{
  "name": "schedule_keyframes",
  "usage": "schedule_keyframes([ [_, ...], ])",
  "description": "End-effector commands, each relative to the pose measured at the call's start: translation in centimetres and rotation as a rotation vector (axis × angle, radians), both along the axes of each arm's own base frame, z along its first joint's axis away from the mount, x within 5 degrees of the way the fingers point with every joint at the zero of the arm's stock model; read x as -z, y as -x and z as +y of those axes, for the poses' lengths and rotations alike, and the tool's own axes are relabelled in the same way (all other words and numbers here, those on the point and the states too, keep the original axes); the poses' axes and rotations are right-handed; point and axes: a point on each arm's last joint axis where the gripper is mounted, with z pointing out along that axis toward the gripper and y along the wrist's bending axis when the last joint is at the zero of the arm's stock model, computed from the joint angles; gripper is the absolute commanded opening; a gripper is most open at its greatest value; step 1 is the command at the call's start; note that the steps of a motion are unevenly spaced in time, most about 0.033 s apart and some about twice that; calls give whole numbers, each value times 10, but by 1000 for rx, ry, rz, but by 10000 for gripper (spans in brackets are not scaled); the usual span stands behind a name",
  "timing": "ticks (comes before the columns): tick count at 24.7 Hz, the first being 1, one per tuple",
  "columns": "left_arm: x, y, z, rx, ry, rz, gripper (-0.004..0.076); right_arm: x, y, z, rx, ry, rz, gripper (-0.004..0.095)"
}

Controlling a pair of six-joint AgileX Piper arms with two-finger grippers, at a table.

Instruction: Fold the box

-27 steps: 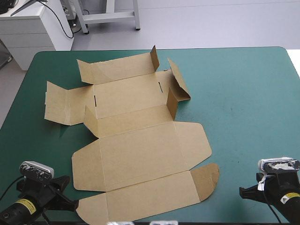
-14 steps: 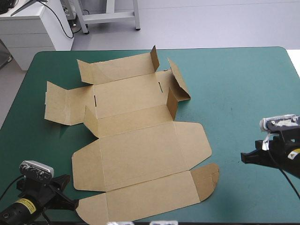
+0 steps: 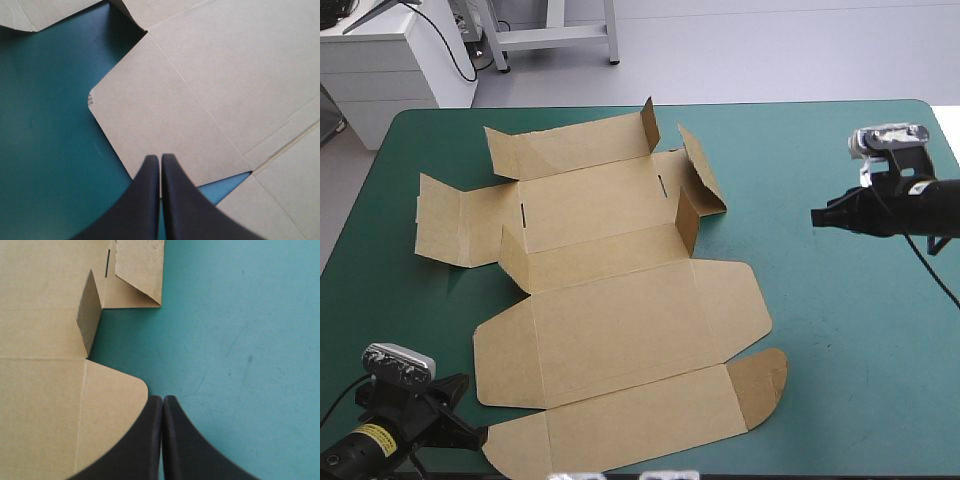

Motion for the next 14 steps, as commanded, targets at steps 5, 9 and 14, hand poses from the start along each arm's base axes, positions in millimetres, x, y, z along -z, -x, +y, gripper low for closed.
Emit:
schedule_keyframes([
  [5,-10,-3,-2,4,25,-61,-8,-35,-42,23,-110,-12,-54,-13],
  [9,-10,-3,-2,4,25,-60,-8,-35,-66,61,-177,57,-53,-7],
  [14,-10,-3,-2,0,29,-58,-8,-21,-89,93,-222,113,-24,-7],
])
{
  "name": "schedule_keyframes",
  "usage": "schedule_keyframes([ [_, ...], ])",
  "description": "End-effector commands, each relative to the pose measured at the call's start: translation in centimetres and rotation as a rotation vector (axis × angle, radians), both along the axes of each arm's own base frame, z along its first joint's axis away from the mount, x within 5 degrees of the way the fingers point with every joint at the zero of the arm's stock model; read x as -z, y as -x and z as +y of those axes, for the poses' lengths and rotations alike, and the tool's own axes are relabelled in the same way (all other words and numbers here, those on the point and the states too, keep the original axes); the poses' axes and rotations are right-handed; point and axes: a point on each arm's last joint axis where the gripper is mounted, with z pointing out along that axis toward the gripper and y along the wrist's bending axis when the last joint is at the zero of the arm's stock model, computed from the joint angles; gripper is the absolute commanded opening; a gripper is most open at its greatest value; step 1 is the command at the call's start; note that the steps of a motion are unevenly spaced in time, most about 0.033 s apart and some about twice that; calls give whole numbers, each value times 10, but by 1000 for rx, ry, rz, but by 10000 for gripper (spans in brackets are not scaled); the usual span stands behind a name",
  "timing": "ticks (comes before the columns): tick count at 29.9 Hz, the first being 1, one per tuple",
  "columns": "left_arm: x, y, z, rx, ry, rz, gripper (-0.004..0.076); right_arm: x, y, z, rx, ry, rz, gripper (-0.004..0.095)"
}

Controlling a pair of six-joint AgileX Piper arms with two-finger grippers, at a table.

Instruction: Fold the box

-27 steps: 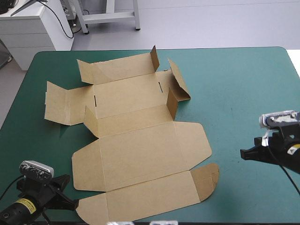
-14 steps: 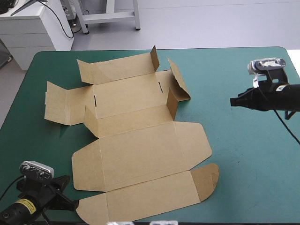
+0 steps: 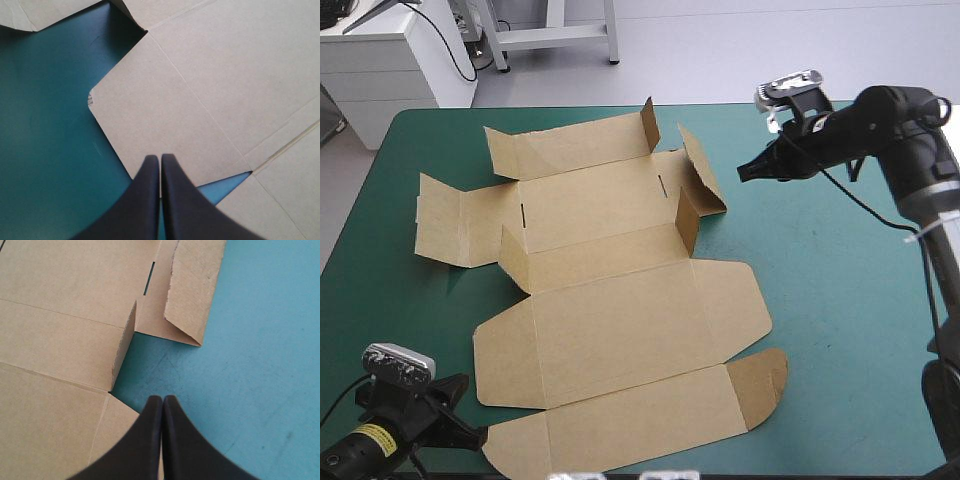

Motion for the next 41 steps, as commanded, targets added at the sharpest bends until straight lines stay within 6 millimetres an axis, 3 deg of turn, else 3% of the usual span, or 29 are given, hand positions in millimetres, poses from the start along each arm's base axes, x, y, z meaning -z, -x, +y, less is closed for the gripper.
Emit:
schedule_keyframes([
  [1,-10,-3,-2,0,29,-59,-8,-11,-4,17,-22,-5,-69,-7],
  [7,-10,-3,-2,0,29,-58,-8,17,-26,51,-62,28,-7,-4],
  [13,-10,-3,-2,0,29,-58,-8,35,-40,74,-75,120,8,61],
  [24,-10,-3,-2,0,29,-58,-8,44,-55,94,-95,88,69,479],
  [34,-10,-3,-2,-3,32,-56,-8,82,-72,105,-120,86,162,464],
  [41,-10,-3,-2,-3,32,-56,-8,98,-78,110,-124,68,208,462],
])
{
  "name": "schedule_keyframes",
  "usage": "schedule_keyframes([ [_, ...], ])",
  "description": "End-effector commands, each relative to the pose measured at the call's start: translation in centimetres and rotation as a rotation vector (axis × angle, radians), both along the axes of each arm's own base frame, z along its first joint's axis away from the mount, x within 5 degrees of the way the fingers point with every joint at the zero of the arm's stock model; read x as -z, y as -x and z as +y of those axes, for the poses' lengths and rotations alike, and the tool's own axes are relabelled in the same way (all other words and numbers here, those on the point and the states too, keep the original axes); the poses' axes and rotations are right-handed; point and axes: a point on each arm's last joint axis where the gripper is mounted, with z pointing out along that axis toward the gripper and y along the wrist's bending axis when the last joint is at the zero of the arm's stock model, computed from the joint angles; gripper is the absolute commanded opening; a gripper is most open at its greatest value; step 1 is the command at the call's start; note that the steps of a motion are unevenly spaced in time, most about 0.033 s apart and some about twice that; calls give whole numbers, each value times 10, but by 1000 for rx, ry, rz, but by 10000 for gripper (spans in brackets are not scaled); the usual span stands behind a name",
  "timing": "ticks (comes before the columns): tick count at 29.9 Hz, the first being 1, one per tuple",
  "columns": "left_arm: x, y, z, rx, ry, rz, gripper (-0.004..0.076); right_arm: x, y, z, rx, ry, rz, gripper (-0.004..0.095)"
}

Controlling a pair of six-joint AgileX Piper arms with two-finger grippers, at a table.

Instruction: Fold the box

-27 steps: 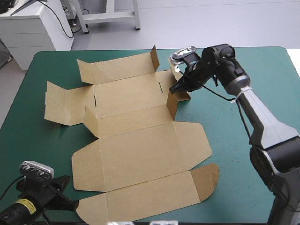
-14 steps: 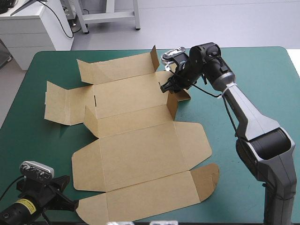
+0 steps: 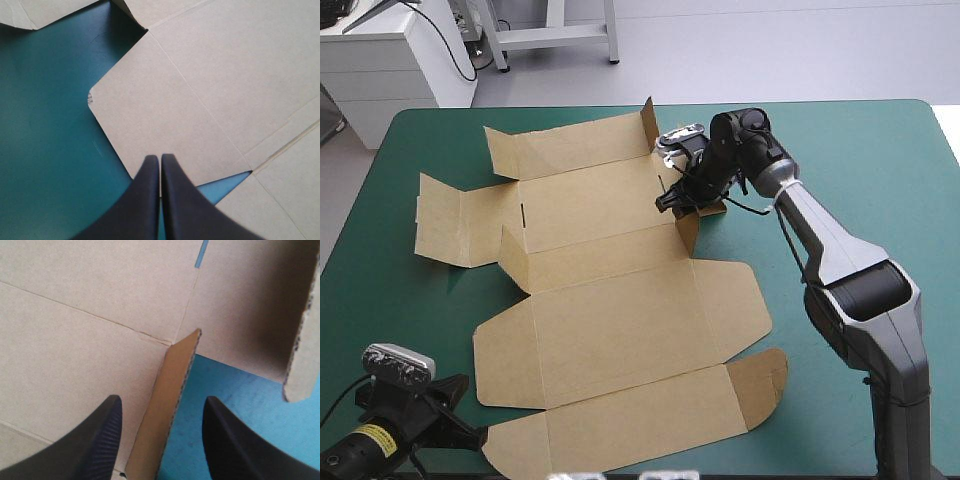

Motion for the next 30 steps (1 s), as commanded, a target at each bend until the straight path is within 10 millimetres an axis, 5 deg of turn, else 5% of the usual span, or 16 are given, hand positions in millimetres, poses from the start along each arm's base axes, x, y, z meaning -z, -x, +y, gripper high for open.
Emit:
schedule_keyframes([
  [1,-10,-3,-2,-3,33,-60,-8,-32,8,0,-5,-68,-57,462],
  [8,-10,-3,-2,-3,33,-60,-8,-22,5,2,20,-65,-28,450],
  [15,-10,-3,-2,-3,33,-60,-8,-21,5,3,25,-54,-29,148],
  [24,-10,-3,-1,-4,30,-61,-8,-9,6,2,16,23,-22,-18],
  [30,-10,-3,-1,-4,30,-61,-8,-4,6,1,4,55,-21,-17],
])
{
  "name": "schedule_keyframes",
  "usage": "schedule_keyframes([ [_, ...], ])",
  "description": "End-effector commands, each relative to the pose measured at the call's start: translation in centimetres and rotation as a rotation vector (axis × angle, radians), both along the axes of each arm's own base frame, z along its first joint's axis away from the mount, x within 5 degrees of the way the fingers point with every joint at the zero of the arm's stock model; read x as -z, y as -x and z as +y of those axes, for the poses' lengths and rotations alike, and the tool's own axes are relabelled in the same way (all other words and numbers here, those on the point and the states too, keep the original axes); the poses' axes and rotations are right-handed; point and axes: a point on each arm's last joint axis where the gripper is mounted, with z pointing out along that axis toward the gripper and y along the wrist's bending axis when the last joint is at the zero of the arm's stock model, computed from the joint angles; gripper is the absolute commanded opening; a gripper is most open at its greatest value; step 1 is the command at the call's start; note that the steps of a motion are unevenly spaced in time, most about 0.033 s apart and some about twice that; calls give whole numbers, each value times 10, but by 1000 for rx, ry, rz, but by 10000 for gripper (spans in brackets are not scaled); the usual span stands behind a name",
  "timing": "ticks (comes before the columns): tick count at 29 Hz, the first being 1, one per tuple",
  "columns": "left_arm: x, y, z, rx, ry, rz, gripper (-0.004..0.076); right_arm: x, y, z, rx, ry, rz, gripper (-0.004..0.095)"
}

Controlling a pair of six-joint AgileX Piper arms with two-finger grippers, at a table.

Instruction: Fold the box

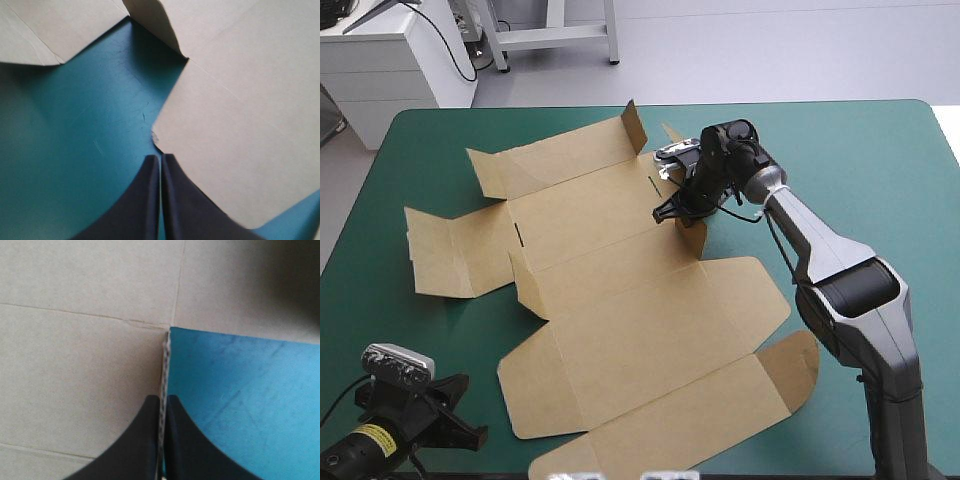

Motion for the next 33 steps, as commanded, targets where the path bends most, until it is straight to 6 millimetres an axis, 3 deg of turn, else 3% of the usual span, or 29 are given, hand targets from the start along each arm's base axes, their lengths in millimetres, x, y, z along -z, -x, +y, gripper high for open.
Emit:
schedule_keyframes([
  [1,-10,-3,-2,1,29,-61,-8,-31,7,-6,-24,8,-73,-17],
  [19,-10,-3,-2,1,29,-61,-8,-32,5,-11,-198,142,-157,-17],
  [28,-10,-3,-2,7,21,-64,-8,-30,7,-4,-529,187,-226,-17],
  [33,-10,-3,-2,3,25,-63,-8,-34,14,18,-729,173,-314,-17],
])
